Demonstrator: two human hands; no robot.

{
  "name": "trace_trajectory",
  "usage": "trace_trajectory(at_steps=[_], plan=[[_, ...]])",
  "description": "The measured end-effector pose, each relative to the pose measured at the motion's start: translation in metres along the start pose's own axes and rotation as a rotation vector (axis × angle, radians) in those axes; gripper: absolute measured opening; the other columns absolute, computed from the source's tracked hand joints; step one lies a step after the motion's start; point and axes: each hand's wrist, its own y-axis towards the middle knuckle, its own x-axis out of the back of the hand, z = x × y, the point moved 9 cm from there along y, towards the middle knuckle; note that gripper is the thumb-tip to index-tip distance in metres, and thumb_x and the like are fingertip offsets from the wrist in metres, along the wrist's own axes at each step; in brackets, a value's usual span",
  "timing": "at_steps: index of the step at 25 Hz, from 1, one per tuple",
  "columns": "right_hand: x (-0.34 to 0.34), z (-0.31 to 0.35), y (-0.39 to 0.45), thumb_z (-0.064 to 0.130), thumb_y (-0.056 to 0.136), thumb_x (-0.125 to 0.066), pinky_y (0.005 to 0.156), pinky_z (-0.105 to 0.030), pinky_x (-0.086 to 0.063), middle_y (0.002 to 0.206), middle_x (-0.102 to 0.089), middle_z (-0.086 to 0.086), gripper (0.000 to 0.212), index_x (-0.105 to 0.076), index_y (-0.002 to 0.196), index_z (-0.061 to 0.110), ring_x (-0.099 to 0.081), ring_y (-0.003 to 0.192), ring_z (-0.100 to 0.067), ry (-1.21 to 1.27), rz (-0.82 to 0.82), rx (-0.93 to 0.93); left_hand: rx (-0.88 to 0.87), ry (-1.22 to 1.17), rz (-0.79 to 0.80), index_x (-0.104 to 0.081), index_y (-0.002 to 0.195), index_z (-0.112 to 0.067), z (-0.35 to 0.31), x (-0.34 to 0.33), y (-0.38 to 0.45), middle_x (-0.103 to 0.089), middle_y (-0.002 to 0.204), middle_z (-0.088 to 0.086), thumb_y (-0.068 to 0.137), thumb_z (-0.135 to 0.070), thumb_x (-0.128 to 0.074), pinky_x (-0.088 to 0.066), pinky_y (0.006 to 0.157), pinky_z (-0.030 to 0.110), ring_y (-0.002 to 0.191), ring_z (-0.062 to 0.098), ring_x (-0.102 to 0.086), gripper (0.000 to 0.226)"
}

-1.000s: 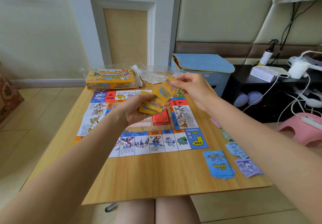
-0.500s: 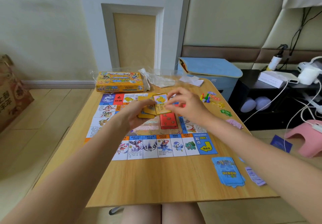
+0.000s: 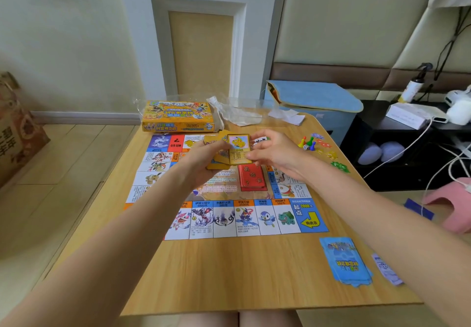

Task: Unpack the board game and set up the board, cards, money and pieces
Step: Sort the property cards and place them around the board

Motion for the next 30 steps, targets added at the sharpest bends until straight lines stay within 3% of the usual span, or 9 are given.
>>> trace_trajectory(at_steps=[5,7,10,12,14,19,22,26,30], plan=[[0.001,0.007,0.014,-0.005,0.081,-0.065,0.051,-0.018,-0.045,0.078,-0.061,-0.005,0.035,-0.053,0.111,0.009,-0.055,0.064,-0.014,-0.148,0.016,0.014,0.02,0.15,0.037,-0.06,0.083,-0.004,0.01,0.005,0.015,-0.064,0.071,0.01,0.088,-0.001,-0.056,-0.05,0.05,0.023,0.055,0.016,-0.062,0.007],[0.012,0.006,0.027,-0.004,0.083,-0.063,0.064,-0.023,-0.047,0.083,-0.061,-0.004,0.033,-0.056,0.114,0.006,-0.056,0.072,-0.014,-0.245,-0.068,-0.01,-0.002,0.283,0.034,-0.063,0.085,-0.002,0.013,0.017,0.02,-0.069,0.073,0.014,0.089,0.0,-0.055,-0.05,0.05,0.025,0.057,0.019,-0.064,0.01],[0.025,0.016,0.052,0.004,0.089,-0.057,0.082,-0.032,-0.049,0.097,-0.059,-0.006,0.024,-0.059,0.112,0.007,-0.057,0.089,-0.018,-0.2,-0.16,0.014,-0.177,0.505,-0.185,-0.064,0.088,-0.004,-0.016,0.063,0.033,-0.063,0.071,0.014,0.087,0.003,-0.053,-0.042,0.046,0.021,0.048,0.015,-0.056,0.013],[0.007,0.029,0.073,0.006,0.093,-0.052,0.074,-0.031,-0.05,0.093,-0.059,-0.006,0.016,-0.059,0.104,0.013,-0.056,0.085,-0.019,-0.396,-0.066,0.106,-0.26,0.724,-0.288,-0.063,0.09,-0.001,-0.039,0.089,0.044,-0.056,0.064,0.012,0.085,0.003,-0.053,-0.041,0.052,0.026,0.048,0.02,-0.051,0.013],[-0.023,0.029,0.091,0.008,0.094,-0.048,0.059,-0.025,-0.041,0.083,-0.056,-0.004,0.014,-0.059,0.099,0.015,-0.05,0.072,-0.017,-0.685,0.036,0.165,-0.254,0.896,-0.322,-0.059,0.084,0.0,-0.049,0.106,0.057,-0.052,0.068,0.014,0.085,0.002,-0.052,-0.039,0.059,0.03,0.062,0.025,-0.049,0.008],[-0.064,-0.007,0.121,0.014,0.095,-0.049,0.054,-0.023,-0.03,0.08,-0.049,-0.005,0.017,-0.061,0.098,0.003,-0.043,0.075,-0.018,-0.991,0.275,0.049,-0.132,1.21,-0.252,-0.039,0.062,-0.009,-0.046,0.123,0.07,-0.04,0.064,0.004,0.086,0.005,-0.047,-0.03,0.05,0.025,0.066,0.021,-0.041,0.029],[-0.055,0.007,0.142,0.016,0.095,-0.05,0.059,-0.023,-0.038,0.084,-0.055,-0.005,0.018,-0.064,0.102,0.005,-0.048,0.073,-0.015,-0.852,0.201,0.039,-0.197,1.15,-0.282,-0.046,0.069,-0.008,-0.063,0.138,0.079,-0.046,0.071,0.01,0.087,0.003,-0.047,-0.031,0.052,0.027,0.068,0.023,-0.042,0.021],[-0.049,0.027,0.168,0.017,0.094,-0.053,0.082,-0.024,-0.036,0.117,-0.056,-0.008,0.025,-0.064,0.112,0.004,-0.051,0.107,-0.021,-0.734,-0.077,0.18,-0.345,0.841,-0.383,-0.051,0.066,-0.012,-0.085,0.149,0.089,-0.047,0.066,0.008,0.084,0.006,-0.042,-0.032,0.054,0.024,0.064,0.023,-0.043,0.028],[-0.068,-0.003,0.18,0.007,0.093,-0.053,0.081,-0.035,-0.051,0.119,-0.06,-0.017,0.034,-0.053,0.127,0.002,-0.058,0.089,-0.019,-0.162,-0.041,-0.055,-0.265,0.799,-0.392,-0.054,0.068,-0.013,-0.075,0.156,0.103,-0.05,0.065,0.007,0.084,0.006,-0.041,-0.031,0.051,0.023,0.063,0.022,-0.045,0.027]])
